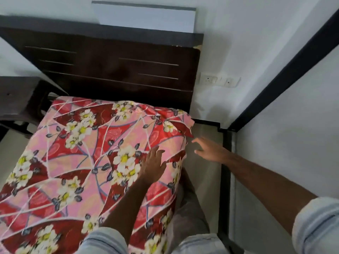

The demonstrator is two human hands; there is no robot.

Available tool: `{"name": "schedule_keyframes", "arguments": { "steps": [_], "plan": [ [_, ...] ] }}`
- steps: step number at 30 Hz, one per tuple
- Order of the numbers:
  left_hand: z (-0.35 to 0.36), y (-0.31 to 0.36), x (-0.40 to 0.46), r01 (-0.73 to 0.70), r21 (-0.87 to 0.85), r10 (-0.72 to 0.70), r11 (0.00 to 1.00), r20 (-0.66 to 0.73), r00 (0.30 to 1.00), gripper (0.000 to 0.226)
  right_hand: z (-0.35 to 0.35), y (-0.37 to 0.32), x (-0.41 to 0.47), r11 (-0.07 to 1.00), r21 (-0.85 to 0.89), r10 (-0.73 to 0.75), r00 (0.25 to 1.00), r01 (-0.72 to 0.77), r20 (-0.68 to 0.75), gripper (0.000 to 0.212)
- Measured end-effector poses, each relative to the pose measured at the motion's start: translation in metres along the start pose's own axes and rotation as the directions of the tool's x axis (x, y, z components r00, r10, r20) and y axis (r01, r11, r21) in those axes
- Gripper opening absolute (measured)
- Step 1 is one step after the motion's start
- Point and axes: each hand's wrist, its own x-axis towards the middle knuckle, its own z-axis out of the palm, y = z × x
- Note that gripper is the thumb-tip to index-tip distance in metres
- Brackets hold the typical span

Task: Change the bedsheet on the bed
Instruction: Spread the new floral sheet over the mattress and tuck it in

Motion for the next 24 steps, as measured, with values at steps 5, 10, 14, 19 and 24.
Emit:
{"name": "schedule_keyframes", "arguments": {
  "steps": [5, 10, 14, 19, 24],
  "plan": [
    [0.014, -0.02, 0.138, 0.027, -0.046, -0.026, 0.999, 0.025, 0.999, 0.052, -0.004, 0.062, 0.145, 0.991, 0.108, 0.078, 0.996, -0.081, 0.037, 0.028],
    [0.037, -0.034, 0.231, 0.093, -0.182, -0.108, 0.979, -0.075, 0.991, 0.068, 0.014, 0.094, 0.28, 0.976, 0.216, 0.019, 0.998, -0.006, -0.058, 0.019],
    [0.056, -0.033, 0.255, 0.204, -0.245, -0.248, 0.948, -0.166, 0.954, 0.066, 0.026, 0.085, 0.338, 0.979, 0.195, -0.034, 0.991, 0.06, -0.132, 0.036],
    [0.065, -0.023, 0.248, 0.161, -0.158, -0.203, 0.974, -0.303, 0.931, 0.063, 0.034, 0.091, 0.36, 0.983, 0.16, -0.048, 0.975, 0.084, -0.217, 0.016],
    [0.059, -0.026, 0.257, 0.249, -0.142, -0.278, 0.958, -0.24, 0.93, 0.066, 0.027, 0.084, 0.345, 0.703, 0.709, 0.329, 0.909, -0.055, -0.256, 0.021]
  ]
}}
